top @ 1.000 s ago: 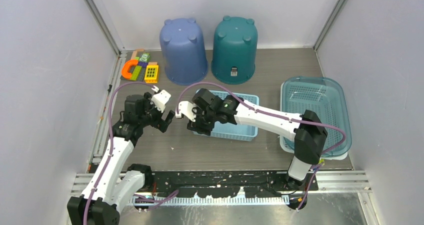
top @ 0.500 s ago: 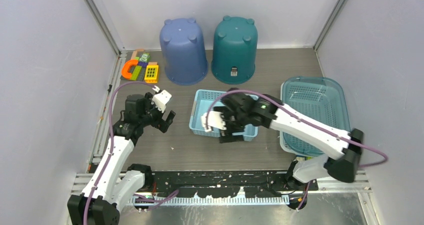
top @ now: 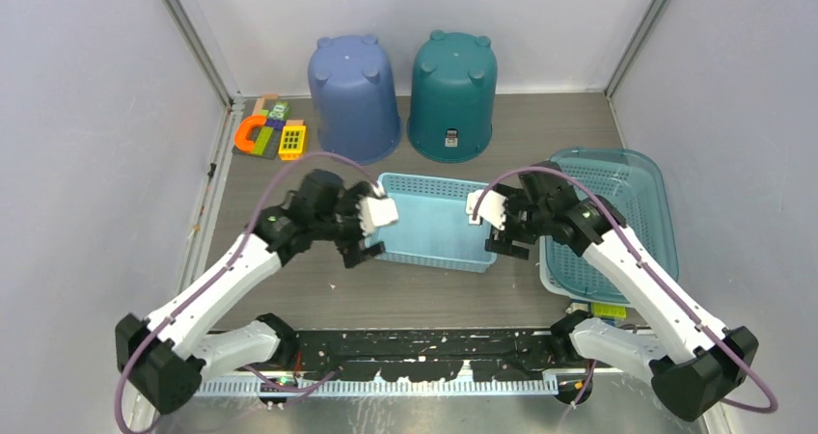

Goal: Turn the large container upside down
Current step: Place the container at the center of the board.

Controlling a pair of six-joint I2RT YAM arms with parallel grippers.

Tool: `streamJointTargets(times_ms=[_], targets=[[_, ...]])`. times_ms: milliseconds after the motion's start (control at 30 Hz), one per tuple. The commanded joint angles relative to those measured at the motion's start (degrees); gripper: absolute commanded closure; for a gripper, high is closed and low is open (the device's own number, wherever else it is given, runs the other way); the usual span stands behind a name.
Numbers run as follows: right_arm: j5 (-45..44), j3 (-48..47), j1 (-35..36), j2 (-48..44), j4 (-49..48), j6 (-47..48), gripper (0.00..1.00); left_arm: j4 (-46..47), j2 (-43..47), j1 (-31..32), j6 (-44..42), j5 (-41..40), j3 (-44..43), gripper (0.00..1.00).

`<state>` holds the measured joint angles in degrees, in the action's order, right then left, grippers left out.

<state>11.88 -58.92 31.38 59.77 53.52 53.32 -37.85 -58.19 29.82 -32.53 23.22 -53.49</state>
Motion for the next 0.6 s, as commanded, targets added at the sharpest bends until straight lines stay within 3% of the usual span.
streamJointTargets(times_ms=[0,300,567], targets=[[5.5,1.5,-5.0,-3.7,-4.3,0.3,0.15,1.8,-4.7,11.3,-4.1,-12.4,-1.1,0.0],[12.7,3.7,-11.8,-8.2,-7.1,-0.5,0.17,10.2,-12.9,21.0,-5.1,-14.3,-2.2,0.0],[15.7,5.9,-14.5,-9.4,-7.6,1.9,0.17,15.3,-20.1,24.0,-5.4,-14.4,-1.6,0.05]])
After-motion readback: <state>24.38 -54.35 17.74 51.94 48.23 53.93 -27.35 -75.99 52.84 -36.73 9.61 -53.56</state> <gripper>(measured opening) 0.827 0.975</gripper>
